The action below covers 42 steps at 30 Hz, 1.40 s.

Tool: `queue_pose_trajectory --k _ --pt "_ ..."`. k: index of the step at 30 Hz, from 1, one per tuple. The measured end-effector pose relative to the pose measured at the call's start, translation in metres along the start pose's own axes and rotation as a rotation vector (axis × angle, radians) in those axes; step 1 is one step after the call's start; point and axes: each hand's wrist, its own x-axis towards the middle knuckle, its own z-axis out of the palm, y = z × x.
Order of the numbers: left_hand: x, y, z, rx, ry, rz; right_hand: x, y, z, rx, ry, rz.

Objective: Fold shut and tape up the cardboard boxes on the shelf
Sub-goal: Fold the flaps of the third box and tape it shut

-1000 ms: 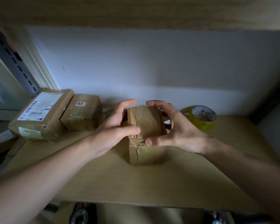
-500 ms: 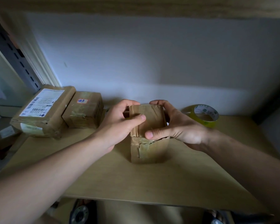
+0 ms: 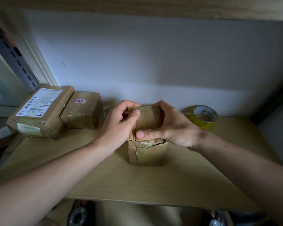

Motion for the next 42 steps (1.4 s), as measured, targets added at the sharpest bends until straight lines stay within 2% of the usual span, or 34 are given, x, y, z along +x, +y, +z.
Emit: queue_pose_trajectory --k 8,21,23,28,30,33,37,42 --pt "0.001 0.0 0.002 -0.003 -0.031 0.043 0.006 0.003 -0.003 0.158 0.032 -0.028" --pt "-0.001 0.002 -0.004 0.0 -0.139 0.097 0.018 -0.001 -0.002 0.261 0.134 0.067" --pt "-0.005 0.002 -0.01 -0.022 -0.208 0.083 0.016 0.001 -0.004 0.286 0.123 0.054" --pt "-0.008 -0.005 -0.022 -0.022 -0.601 0.096 0.005 0.009 -0.016 0.306 0.142 0.028" --pt "-0.01 -0.007 -0.022 0.041 -0.668 0.091 0.002 0.011 -0.017 0.341 0.144 0.012" --pt "-0.013 -0.011 -0.021 0.133 -0.634 0.115 -0.002 0.011 -0.014 0.415 0.148 -0.014" --pt "-0.014 -0.006 -0.021 0.262 -0.455 0.249 -0.008 0.005 -0.015 0.462 0.184 -0.067" --pt "-0.016 -0.001 -0.029 0.308 -0.352 0.392 -0.01 0.002 -0.032 0.509 0.163 0.037"
